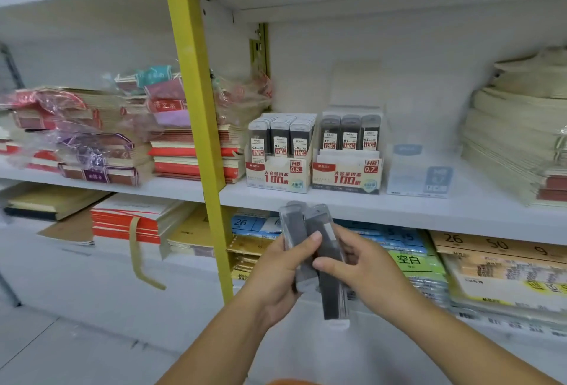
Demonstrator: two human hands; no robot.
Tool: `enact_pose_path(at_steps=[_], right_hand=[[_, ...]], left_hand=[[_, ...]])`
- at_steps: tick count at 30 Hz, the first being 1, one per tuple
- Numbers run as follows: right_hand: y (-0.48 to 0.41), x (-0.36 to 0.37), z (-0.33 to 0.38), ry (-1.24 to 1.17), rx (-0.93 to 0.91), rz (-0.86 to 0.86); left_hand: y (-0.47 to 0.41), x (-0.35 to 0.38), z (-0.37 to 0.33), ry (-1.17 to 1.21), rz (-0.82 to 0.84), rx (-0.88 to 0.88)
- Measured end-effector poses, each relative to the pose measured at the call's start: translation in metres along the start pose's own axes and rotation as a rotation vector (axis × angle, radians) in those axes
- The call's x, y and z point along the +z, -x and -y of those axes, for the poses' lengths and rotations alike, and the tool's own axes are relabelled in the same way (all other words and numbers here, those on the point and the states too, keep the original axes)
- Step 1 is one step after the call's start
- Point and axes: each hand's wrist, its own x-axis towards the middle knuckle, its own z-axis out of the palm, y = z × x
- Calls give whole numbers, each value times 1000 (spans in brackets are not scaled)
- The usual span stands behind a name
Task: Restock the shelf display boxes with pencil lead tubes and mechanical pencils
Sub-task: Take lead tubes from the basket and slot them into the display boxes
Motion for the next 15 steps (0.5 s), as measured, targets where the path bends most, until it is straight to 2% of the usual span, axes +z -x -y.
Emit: enact_pose_path(at_steps=[10,15], right_hand=[[-8,-1,-11,58,32,-44],[-9,-12,-11,78,69,1]], left_hand=[[-11,-9,2,-43,-277,19],[-5,-24,-8,-166,-305,59]])
